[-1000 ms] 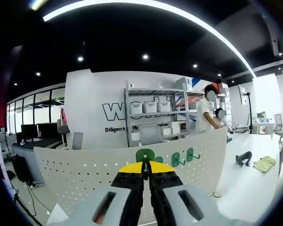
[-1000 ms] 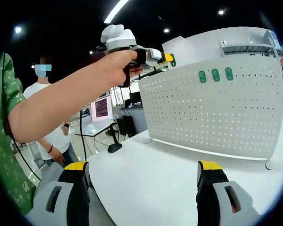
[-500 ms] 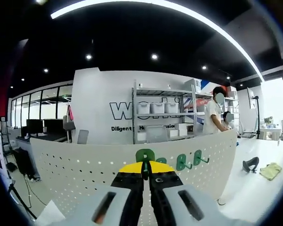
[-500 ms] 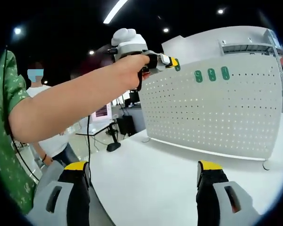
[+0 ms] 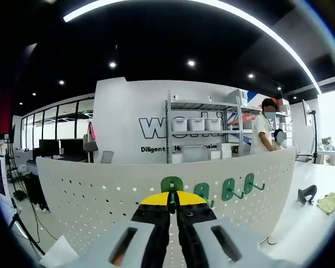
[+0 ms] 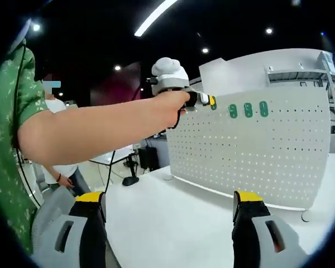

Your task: Insert the hook assembly into the mounting plate slot until the hook locks in place.

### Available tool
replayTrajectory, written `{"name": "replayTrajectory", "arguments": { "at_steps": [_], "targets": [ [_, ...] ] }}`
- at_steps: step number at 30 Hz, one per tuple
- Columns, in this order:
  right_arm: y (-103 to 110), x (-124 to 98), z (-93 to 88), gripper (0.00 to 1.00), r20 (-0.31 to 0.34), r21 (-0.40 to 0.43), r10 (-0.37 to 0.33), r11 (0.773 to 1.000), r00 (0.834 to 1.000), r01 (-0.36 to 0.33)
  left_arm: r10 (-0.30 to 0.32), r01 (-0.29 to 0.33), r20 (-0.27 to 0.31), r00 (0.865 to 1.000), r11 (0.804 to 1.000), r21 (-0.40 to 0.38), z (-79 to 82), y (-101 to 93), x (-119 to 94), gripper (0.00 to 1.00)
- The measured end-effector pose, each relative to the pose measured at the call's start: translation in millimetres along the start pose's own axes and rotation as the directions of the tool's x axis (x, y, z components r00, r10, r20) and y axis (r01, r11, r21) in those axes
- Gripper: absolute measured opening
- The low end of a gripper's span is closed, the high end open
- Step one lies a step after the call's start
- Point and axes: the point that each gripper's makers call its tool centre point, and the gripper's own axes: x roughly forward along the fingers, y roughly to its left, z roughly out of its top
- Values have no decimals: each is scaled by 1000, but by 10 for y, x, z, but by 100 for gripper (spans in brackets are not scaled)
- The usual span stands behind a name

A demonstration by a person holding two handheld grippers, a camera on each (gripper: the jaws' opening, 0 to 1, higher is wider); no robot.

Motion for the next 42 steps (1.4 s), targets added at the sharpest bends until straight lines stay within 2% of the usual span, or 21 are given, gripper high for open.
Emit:
{"name": "replayTrajectory", "arguments": {
  "at_steps": [9, 16, 42],
  "targets": [
    [-74, -51, 162, 98, 52, -7, -18, 1000, 998, 18, 24, -23, -24, 999, 999, 26, -116, 20, 98, 3],
    [-103, -39, 237, 97, 62, -11, -18, 1000, 998, 19, 35, -33, -44, 998, 999, 39, -219, 6, 177, 3],
    [-148, 27, 166, 96, 33, -6, 8, 1000, 999, -8, 66, -65, -16, 998, 998, 16, -191, 32, 281, 3]
  ]
}}
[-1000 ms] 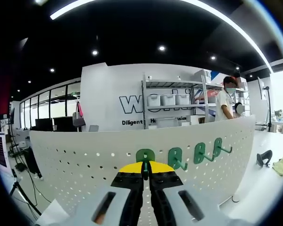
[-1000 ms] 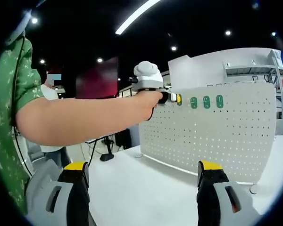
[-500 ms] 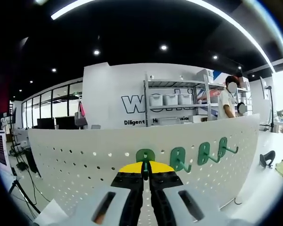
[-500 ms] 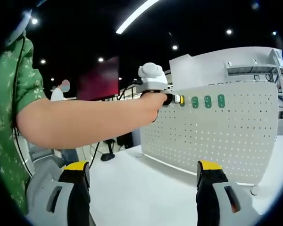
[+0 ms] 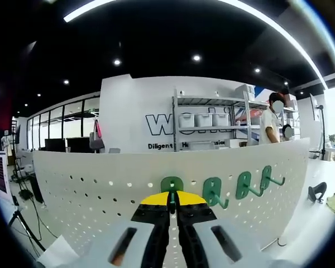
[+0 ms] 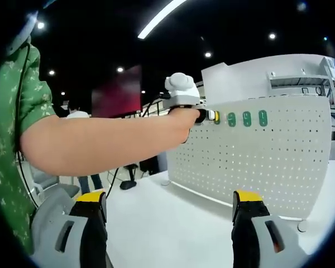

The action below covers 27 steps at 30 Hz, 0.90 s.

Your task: Insert the hook assembly into the mounting plate slot until the hook locks in place.

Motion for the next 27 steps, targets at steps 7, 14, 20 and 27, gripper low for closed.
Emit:
{"name": "replayTrajectory", "arguments": {
  "at_steps": [7, 14, 20, 27],
  "targets": [
    [-17, -7, -9, 95, -2, 3, 1, 1000, 1000, -1, 7, -7, 1, 1000, 1000, 1, -7, 9, 28, 3],
    [-26, -3, -12, 95, -5, 1, 5, 1000, 1000, -5, 6, -6, -4, 1000, 1000, 1, -11, 6, 48, 3],
    [-33, -4, -18, 95, -7, 2, 5, 1000, 1000, -5, 7, -7, -5, 1000, 1000, -4, -21, -1, 54, 3],
    [-41, -7, -33, 95, -11, 3, 6, 1000, 1000, -6, 7, -7, -6, 1000, 1000, -9, -30, -5, 60, 3]
  ]
}}
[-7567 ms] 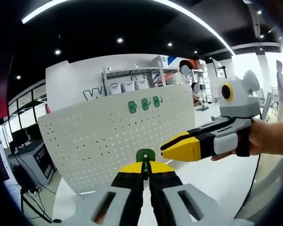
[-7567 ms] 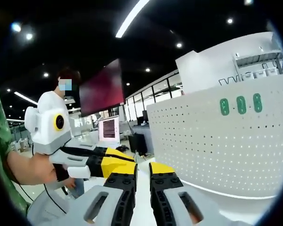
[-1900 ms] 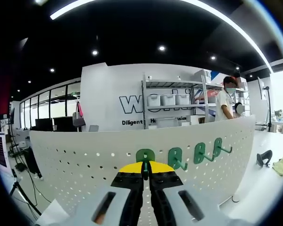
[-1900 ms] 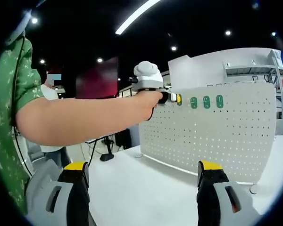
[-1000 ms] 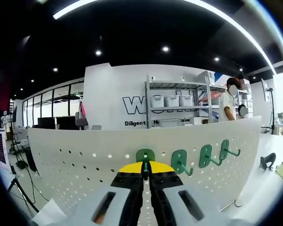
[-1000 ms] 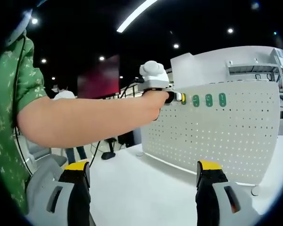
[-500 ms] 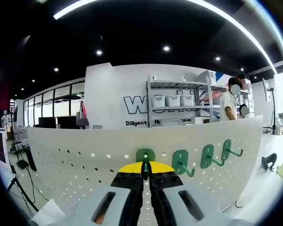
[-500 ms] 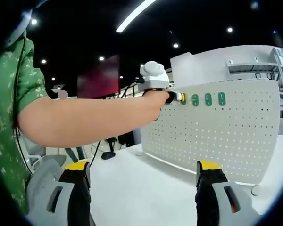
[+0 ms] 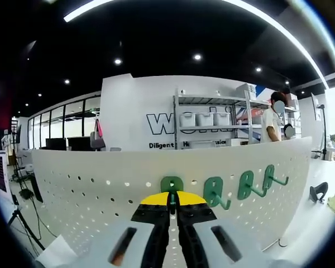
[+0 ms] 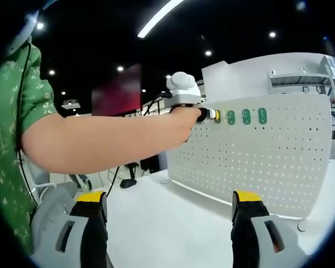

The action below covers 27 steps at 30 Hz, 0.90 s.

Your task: Insert the hook assembly into the mounting plate slot until the hook locks in place.

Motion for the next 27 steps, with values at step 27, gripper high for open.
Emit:
{"name": "replayTrajectory", "arguments": {
  "at_steps": [27],
  "targets": [
    [-20, -5, -5, 94, -1, 1, 1, 1000, 1000, -1, 17, -17, -6, 1000, 1000, -7, -61, 37, 43, 3]
  ]
}}
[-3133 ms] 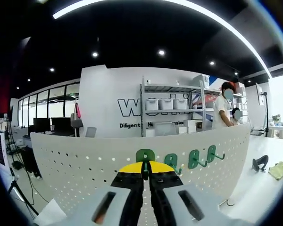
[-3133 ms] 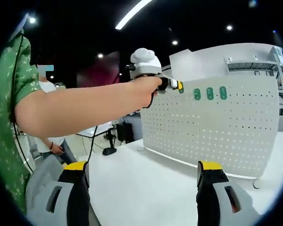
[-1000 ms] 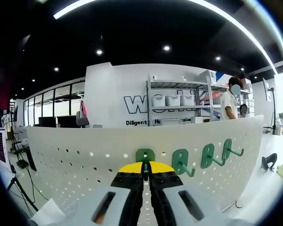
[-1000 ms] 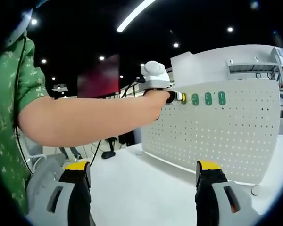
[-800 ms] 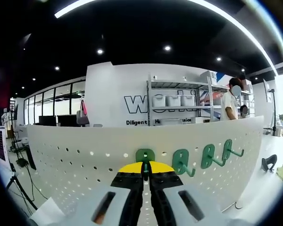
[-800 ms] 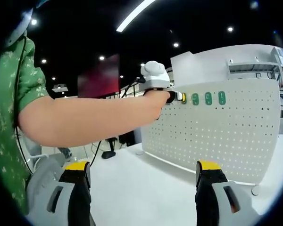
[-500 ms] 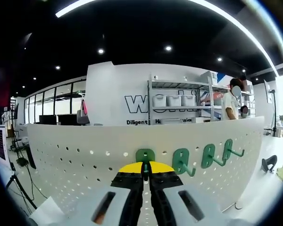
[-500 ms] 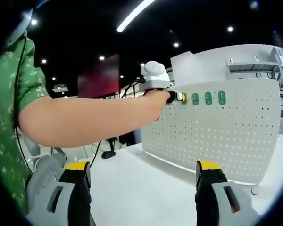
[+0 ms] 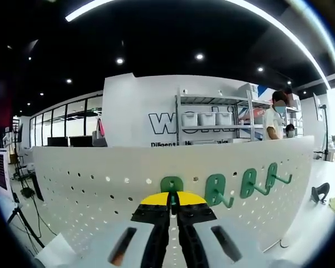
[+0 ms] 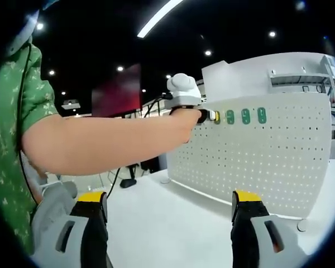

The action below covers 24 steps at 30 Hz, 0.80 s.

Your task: Insert the hook assembly into the mounting plate slot until the hook locks in place.

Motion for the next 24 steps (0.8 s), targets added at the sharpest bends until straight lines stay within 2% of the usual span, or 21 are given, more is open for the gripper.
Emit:
{"name": "replayTrajectory", "arguments": {
  "at_steps": [13, 24],
  "targets": [
    [-9, 3, -7, 94, -2, 0, -2, 1000, 1000, 2, -3, 3, -2, 1000, 1000, 29, -19, -7, 12, 4],
    [-6, 11, -12, 94, -6, -2, -2, 1000, 1000, 2, -14, 14, -13, 1000, 1000, 17, -54, -18, 9, 7]
  ]
}}
